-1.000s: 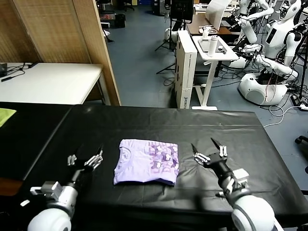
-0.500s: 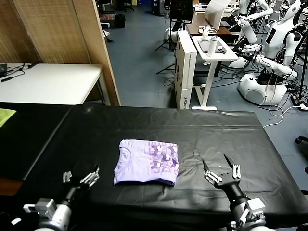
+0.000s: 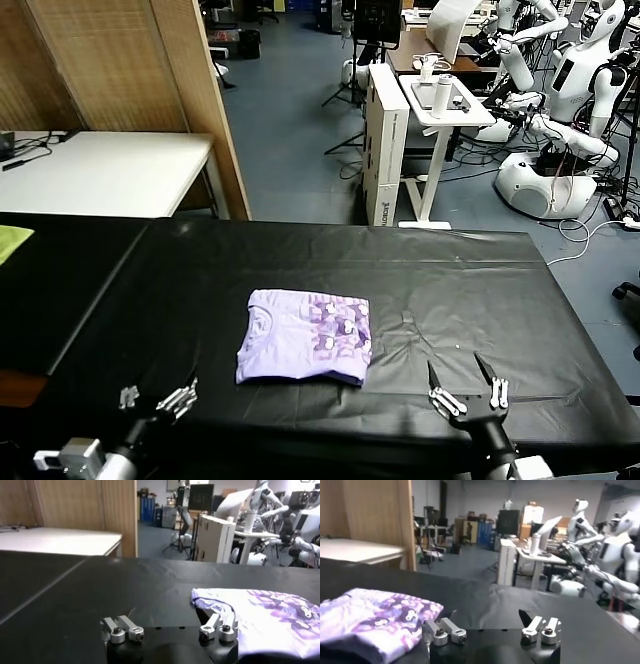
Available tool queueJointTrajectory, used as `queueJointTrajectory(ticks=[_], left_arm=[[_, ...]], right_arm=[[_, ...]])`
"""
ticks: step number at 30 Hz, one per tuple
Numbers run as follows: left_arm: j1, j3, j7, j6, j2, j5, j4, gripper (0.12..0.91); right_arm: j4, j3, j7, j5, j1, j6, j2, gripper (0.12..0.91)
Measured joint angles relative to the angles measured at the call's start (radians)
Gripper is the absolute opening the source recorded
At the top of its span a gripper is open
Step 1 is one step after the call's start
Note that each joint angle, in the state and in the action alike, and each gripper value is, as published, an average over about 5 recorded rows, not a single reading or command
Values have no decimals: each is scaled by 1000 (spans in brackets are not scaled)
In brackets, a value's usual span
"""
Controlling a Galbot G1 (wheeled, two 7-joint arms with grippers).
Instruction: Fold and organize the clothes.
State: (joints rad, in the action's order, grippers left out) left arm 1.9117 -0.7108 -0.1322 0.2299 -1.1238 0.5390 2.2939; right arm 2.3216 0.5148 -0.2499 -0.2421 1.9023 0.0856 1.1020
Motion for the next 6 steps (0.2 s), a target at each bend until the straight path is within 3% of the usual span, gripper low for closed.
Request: queueJointTrajectory(ticks=[6], left_arm=[[26, -3, 2, 4, -4, 0, 7, 907]], right_arm=[[16, -8, -12, 9, 50, 9, -1, 907]])
